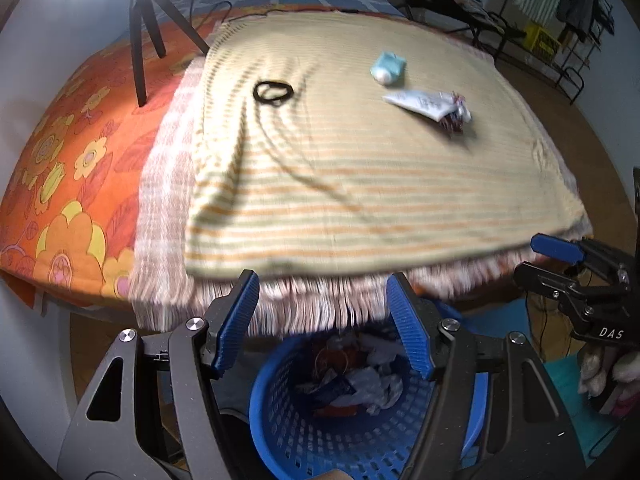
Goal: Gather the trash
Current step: 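Move both open tools back over the remaining trash on the bed, then grasp the black rubber band with the left tool while the right tool grasps the white sachet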
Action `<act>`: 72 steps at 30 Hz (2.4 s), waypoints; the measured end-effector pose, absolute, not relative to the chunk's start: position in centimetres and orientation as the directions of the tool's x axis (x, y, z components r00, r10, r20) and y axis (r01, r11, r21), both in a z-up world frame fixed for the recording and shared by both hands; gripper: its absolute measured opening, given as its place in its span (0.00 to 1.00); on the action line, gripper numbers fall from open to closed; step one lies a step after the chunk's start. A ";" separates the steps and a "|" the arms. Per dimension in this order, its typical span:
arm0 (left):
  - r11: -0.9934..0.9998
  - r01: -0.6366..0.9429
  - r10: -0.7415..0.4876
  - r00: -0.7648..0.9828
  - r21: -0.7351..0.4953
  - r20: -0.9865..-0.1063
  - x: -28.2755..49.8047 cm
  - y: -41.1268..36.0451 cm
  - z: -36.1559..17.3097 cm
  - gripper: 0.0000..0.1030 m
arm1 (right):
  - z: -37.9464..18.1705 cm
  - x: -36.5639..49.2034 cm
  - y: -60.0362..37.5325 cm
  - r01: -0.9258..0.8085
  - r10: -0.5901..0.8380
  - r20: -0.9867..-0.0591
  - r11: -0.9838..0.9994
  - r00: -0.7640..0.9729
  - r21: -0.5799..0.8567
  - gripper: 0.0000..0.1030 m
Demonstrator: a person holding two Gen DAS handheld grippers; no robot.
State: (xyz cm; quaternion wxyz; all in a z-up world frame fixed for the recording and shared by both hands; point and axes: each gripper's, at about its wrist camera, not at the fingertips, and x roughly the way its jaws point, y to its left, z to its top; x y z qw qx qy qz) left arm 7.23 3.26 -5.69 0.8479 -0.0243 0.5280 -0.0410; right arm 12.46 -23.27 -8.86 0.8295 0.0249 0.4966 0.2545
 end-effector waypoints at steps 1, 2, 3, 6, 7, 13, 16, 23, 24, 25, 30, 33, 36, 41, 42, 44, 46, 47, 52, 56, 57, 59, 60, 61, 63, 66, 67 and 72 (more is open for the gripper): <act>0.995 0.038 -0.097 0.444 -0.089 -0.891 7.7 3.4 -5.4 0.66 | -8.6 12.7 -23.4 -0.395 0.447 -0.807 0.871 0.387 0.293 0.64; 0.995 0.034 -0.096 0.448 -0.091 -0.889 8.0 3.5 -5.2 0.66 | -8.3 13.1 -23.5 -0.395 0.444 -0.801 0.873 0.401 0.286 0.64; 0.995 0.031 -0.095 0.453 -0.092 -0.887 8.5 3.5 -4.9 0.66 | -8.0 13.5 -23.5 -0.398 0.439 -0.800 0.875 0.410 0.276 0.64; 0.996 0.020 -0.090 0.464 -0.091 -0.881 10.1 3.8 -4.2 0.66 | -7.5 15.1 -23.6 -0.405 0.423 -0.803 0.879 0.421 0.251 0.64; 0.995 0.016 -0.092 0.465 -0.095 -0.881 10.7 3.9 -4.1 0.66 | -7.4 15.5 -23.7 -0.404 0.425 -0.805 0.878 0.413 0.257 0.64; 0.996 0.008 -0.083 0.467 -0.089 -0.880 14.0 4.3 -3.8 0.66 | -7.2 18.9 -24.3 -0.387 0.410 -0.824 0.885 0.390 0.257 0.64; 0.996 -0.005 -0.075 0.458 -0.087 -0.886 15.7 4.7 -4.2 0.66 | -7.6 20.7 -24.3 -0.382 0.414 -0.834 0.883 0.365 0.271 0.64; 0.994 -0.029 -0.077 0.453 -0.101 -0.888 19.0 5.3 -5.0 0.66 | -8.6 23.5 -22.5 -0.396 0.425 -0.841 0.873 0.335 0.284 0.64; 0.995 -0.031 -0.073 0.455 -0.098 -0.888 19.2 5.3 -5.0 0.66 | -8.8 23.8 -22.3 -0.395 0.424 -0.842 0.874 0.332 0.285 0.64; 0.995 -0.032 -0.070 0.457 -0.095 -0.887 19.8 5.4 -5.2 0.66 | -9.2 24.2 -22.0 -0.394 0.423 -0.845 0.874 0.327 0.285 0.64; 0.996 -0.036 -0.053 0.456 -0.078 -0.888 21.5 5.7 -5.9 0.66 | -10.5 26.0 -21.1 -0.382 0.396 -0.859 0.885 0.325 0.264 0.64; 0.995 -0.051 -0.050 0.453 -0.081 -0.890 22.6 6.2 -6.4 0.66 | -10.6 26.6 -21.1 -0.375 0.412 -0.855 0.882 0.315 0.286 0.64; 0.995 -0.057 -0.049 0.454 -0.084 -0.890 23.6 6.6 -6.8 0.66 | -10.4 26.8 -21.8 -0.355 0.451 -0.844 0.870 0.292 0.343 0.64; 0.994 -0.067 -0.047 0.446 -0.085 -0.894 24.9 7.1 -7.6 0.66 | -8.7 26.2 -22.4 -0.368 0.461 -0.816 0.868 0.351 0.332 0.64; 0.994 -0.068 -0.045 0.444 -0.084 -0.895 25.1 7.1 -7.8 0.66 | -8.4 26.2 -22.3 -0.376 0.452 -0.815 0.871 0.363 0.316 0.64; 0.995 -0.067 -0.040 0.442 -0.078 -0.896 25.5 7.1 -8.0 0.63 | -7.7 26.0 -21.9 -0.415 0.451 -0.807 0.864 0.381 0.286 0.64; 0.995 -0.064 -0.045 0.436 -0.081 -0.899 25.8 7.2 -8.3 0.59 | -7.6 25.9 -21.1 -0.473 0.466 -0.808 0.838 0.362 0.271 0.64; 0.995 -0.062 -0.046 0.435 -0.081 -0.899 25.8 7.2 -8.4 0.59 | -7.6 25.6 -20.4 -0.514 0.464 -0.814 0.822 0.351 0.247 0.64; 0.995 -0.057 -0.047 0.427 -0.078 -0.903 26.1 7.2 -8.8 0.48 | -8.1 23.7 -17.1 -0.641 0.358 -0.834 0.767 0.420 0.006 0.64; 0.995 -0.050 -0.059 0.421 -0.088 -0.905 26.4 7.0 -9.1 0.47 | -7.4 22.5 -15.5 -0.691 0.327 -0.800 0.708 0.503 -0.145 0.64; 0.995 -0.045 -0.059 0.419 -0.086 -0.906 26.4 6.9 -9.2 0.47 | -7.4 22.4 -15.3 -0.698 0.325 -0.798 0.698 0.508 -0.160 0.64; 0.996 -0.039 -0.058 0.415 -0.082 -0.908 26.6 6.6 -9.4 0.47 | -7.7 22.7 -14.8 -0.708 0.315 -0.802 0.683 0.507 -0.179 0.64; 0.996 -0.038 -0.059 0.412 -0.081 -0.909 26.7 6.6 -9.6 0.47 | -8.0 23.1 -14.6 -0.710 0.310 -0.811 0.683 0.496 -0.173 0.64; 0.996 -0.038 -0.057 0.406 -0.080 -0.912 26.8 6.5 -9.8 0.43 | -8.3 23.5 -14.5 -0.710 0.304 -0.818 0.683 0.488 -0.170 0.64; 0.997 -0.038 -0.052 0.399 -0.073 -0.915 26.9 6.4 -10.0 0.42 | -9.0 24.3 -14.2 -0.712 0.288 -0.831 0.681 0.475 -0.171 0.64; 0.997 -0.037 -0.043 0.396 -0.062 -0.917 27.1 6.4 -10.3 0.41 | -9.9 24.7 -13.9 -0.710 0.265 -0.844 0.681 0.466 -0.178 0.64; 0.998 -0.036 -0.040 0.396 -0.059 -0.917 27.1 6.5 -10.3 0.41 | -10.2 25.0 -13.9 -0.707 0.258 -0.847 0.684 0.465 -0.180 0.64; 0.997 -0.043 -0.039 0.397 -0.061 -0.917 27.3 6.9 -10.3 0.36 | -10.9 26.5 -14.2 -0.690 0.263 -0.862 0.712 0.433 -0.130 0.64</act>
